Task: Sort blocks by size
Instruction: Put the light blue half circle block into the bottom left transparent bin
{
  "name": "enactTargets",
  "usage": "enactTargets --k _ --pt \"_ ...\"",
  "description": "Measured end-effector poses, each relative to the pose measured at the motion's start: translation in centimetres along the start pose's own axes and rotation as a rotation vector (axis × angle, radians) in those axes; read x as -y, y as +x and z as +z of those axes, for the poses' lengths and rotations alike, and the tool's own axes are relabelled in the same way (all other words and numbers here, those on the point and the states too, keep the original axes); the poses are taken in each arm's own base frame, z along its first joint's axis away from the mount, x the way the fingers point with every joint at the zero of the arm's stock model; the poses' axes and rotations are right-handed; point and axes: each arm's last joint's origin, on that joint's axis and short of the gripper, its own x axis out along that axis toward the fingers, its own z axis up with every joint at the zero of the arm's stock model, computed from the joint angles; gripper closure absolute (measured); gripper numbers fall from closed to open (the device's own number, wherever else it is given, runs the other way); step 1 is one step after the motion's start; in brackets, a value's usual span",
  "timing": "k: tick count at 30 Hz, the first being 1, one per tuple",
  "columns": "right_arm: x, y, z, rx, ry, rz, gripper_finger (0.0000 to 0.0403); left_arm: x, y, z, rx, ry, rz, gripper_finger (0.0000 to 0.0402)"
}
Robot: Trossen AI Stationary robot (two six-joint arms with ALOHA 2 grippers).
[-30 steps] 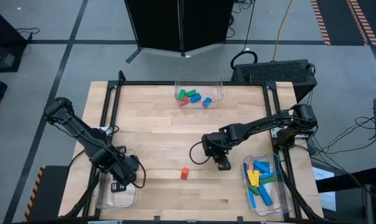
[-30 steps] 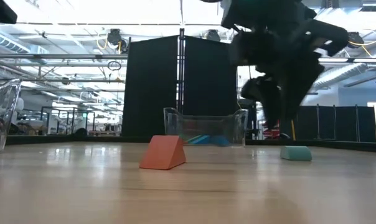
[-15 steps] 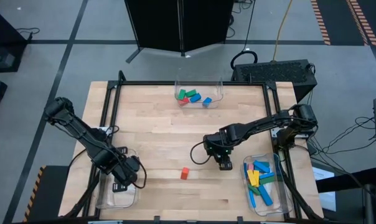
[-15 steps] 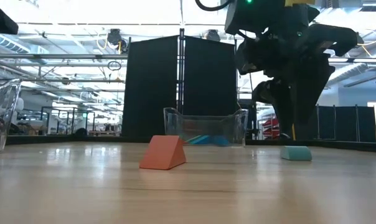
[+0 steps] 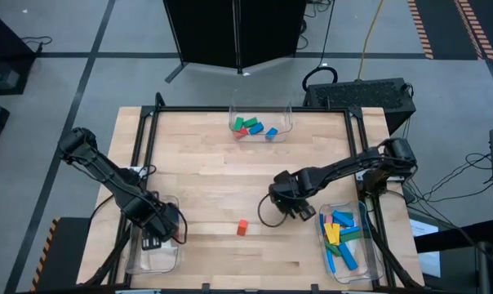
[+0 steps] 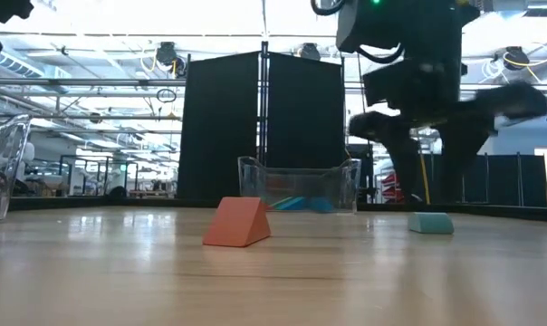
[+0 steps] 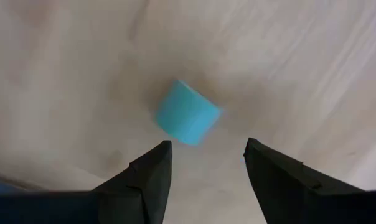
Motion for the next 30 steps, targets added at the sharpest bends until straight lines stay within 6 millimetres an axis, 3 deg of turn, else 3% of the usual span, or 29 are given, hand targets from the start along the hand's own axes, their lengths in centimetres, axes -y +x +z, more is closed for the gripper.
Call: enactTargets --k 4,7,23,30 --pt "-0.7 0.4 -0.2 -0.058 -0.316 -0.06 0.0203 -0.1 0.0 -0.1 -0.007 -0.007 0.009 0.0252" --pt "-1.0 0.7 -0.5 -0.088 -0.442 -0.075 0.0202 -0.1 0.0 -0.1 -0.006 -0.007 0.009 0.0252" --pt "-1.9 1.6 0.1 -0.051 -0.666 -0.139 0.0202 -0.1 0.0 -0.1 -0.017 0.019 -0.001 0.0252" --pt "-2.9 3.5 0.7 -0.076 -0.717 -0.071 0.0202 0.0 0.0 -0.1 -0.016 0.021 -0.005 0.0252"
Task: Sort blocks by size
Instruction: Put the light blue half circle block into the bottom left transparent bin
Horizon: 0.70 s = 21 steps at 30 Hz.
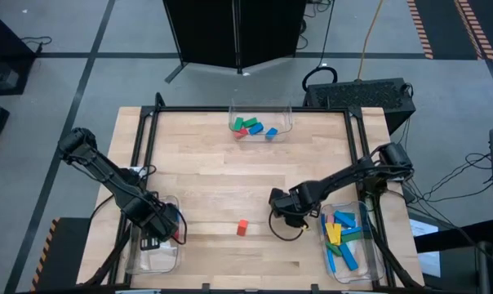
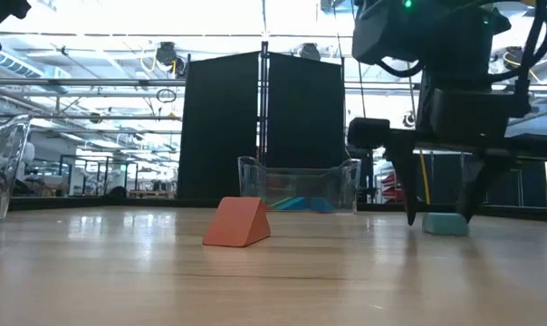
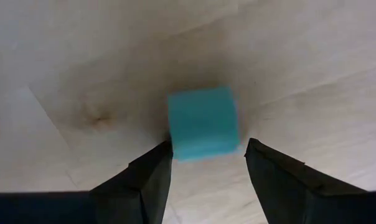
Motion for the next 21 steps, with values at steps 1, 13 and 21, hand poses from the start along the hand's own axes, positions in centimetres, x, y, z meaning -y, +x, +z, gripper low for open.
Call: enactTargets --k 1,13,21 --pt "0.0 0.1 0.1 -0.005 -0.004 -0.001 0.0202 0.0 0.0 0.0 0.0 0.0 0.0 0.0252" --pt "1.0 -0.8 1.2 0.049 0.062 -0.017 0.0202 0.0 0.0 0.0 -0.007 -0.002 -0.006 0.0252" --pt "1.3 -1.0 1.9 0.117 0.108 -0.028 0.0202 0.1 0.0 -0.1 -0.039 -0.003 -0.031 0.0252"
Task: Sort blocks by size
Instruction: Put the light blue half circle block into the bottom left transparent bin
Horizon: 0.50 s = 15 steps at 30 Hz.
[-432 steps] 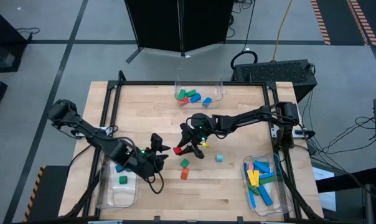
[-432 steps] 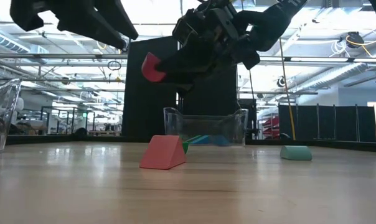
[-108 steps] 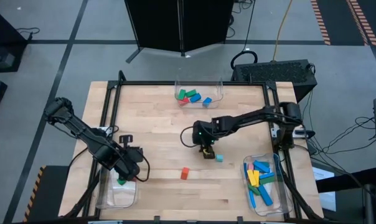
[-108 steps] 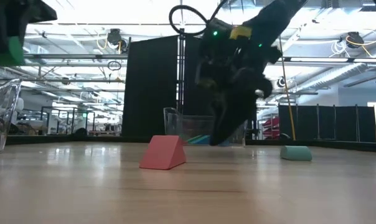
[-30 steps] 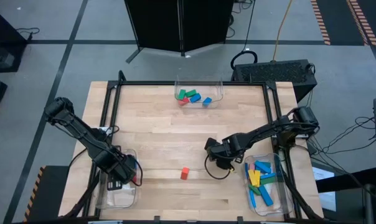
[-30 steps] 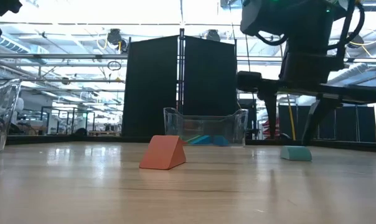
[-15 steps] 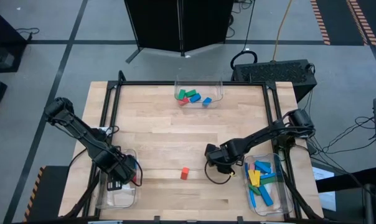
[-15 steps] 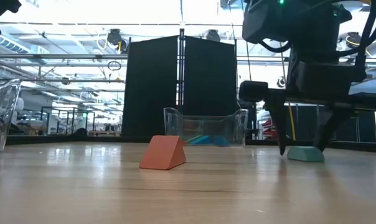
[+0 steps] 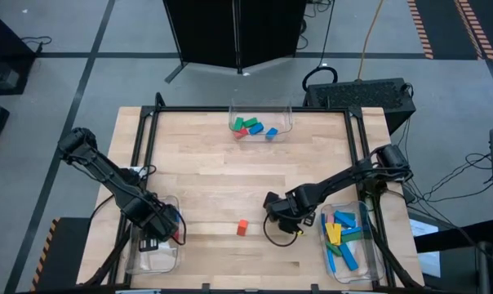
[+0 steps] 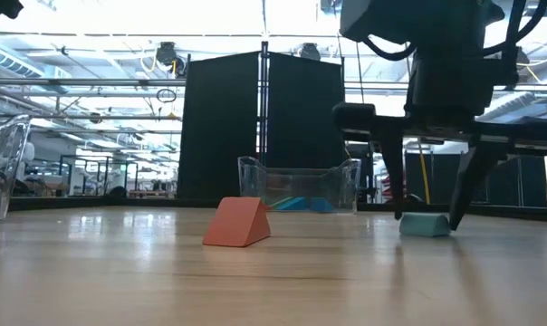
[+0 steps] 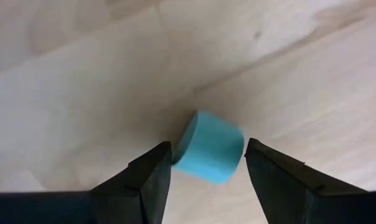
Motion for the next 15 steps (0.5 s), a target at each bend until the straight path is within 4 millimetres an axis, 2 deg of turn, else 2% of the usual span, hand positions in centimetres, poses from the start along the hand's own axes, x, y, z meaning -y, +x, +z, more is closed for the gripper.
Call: enactTargets --k 7,11,15 --pt "0.1 0.0 0.1 0.008 0.067 -0.009 0.0202 0.1 -0.5 -0.1 -0.003 -0.001 0.004 0.0252" --pt "0.3 0.1 -0.3 0.018 0.177 0.008 0.0205 -0.1 -1.9 -0.7 -0.01 -0.008 0.064 0.0252" --pt "0.7 0.1 -0.6 0.061 0.297 0.056 0.0215 -0.1 -3.5 -1.0 0.053 0.006 0.126 0.0252"
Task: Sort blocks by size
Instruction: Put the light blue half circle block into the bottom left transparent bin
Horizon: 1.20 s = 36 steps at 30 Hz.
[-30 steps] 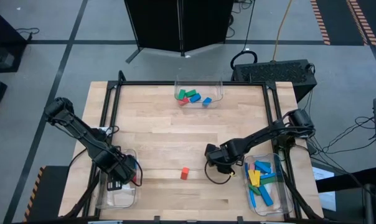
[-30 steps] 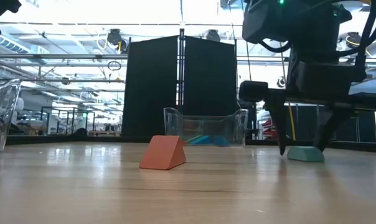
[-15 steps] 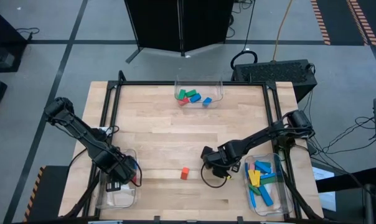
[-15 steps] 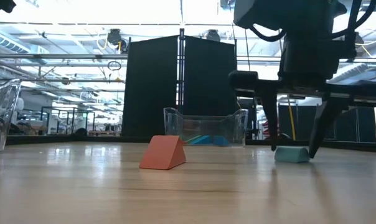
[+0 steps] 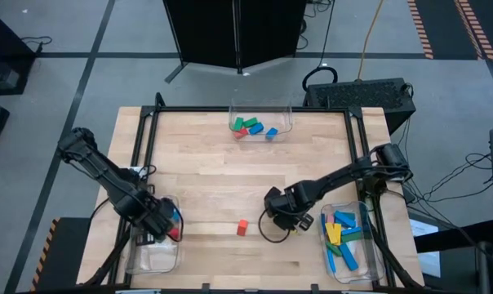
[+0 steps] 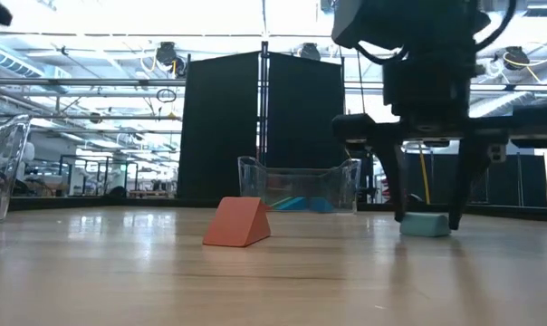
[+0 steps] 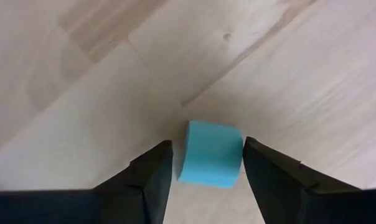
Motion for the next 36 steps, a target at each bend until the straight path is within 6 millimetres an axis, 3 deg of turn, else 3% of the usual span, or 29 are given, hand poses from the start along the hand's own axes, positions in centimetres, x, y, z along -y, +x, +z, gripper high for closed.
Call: enactTargets --k 9,19,30,36 --pt "0.3 0.0 -0.2 0.032 0.069 0.052 0.0244 0.2 -2.7 0.7 0.302 0.161 0.125 0.0252" --pt "0.2 0.5 -0.3 0.007 0.063 0.064 0.0252 0.7 -3.2 1.8 0.532 0.313 0.257 0.0252" --pt "0.3 0.6 -0.4 -0.001 0.065 0.058 0.0234 2.2 -4.7 4.0 0.923 0.415 0.43 0.0252" --pt "0.3 0.6 -0.4 -0.003 0.134 0.058 0.0234 2.1 -3.5 5.2 0.949 0.503 0.488 0.0252"
